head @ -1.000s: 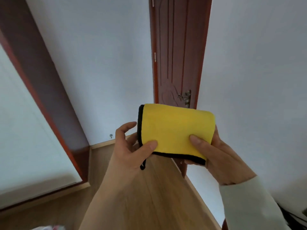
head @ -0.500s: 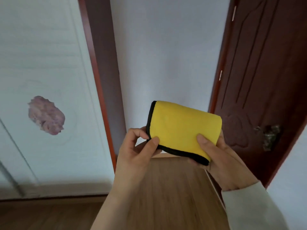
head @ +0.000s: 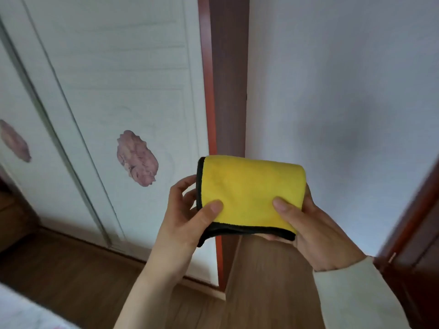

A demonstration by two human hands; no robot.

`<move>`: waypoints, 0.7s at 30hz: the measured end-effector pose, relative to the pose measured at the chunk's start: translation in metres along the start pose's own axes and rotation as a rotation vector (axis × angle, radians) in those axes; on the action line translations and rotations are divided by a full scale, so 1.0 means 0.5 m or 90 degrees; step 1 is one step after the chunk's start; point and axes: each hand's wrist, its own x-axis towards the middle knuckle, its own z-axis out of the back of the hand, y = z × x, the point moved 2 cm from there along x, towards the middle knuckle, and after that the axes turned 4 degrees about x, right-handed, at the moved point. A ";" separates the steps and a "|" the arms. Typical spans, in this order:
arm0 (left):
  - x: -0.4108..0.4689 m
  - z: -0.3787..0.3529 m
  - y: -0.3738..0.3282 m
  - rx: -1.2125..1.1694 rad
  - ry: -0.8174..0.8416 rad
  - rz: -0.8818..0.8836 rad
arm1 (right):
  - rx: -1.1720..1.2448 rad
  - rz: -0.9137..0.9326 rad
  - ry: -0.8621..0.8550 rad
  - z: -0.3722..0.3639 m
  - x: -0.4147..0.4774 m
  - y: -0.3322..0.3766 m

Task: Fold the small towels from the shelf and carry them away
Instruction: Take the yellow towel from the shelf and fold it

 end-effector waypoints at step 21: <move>0.330 0.474 0.038 0.037 -0.329 -0.077 | -0.024 -0.063 0.437 -0.390 0.685 -0.251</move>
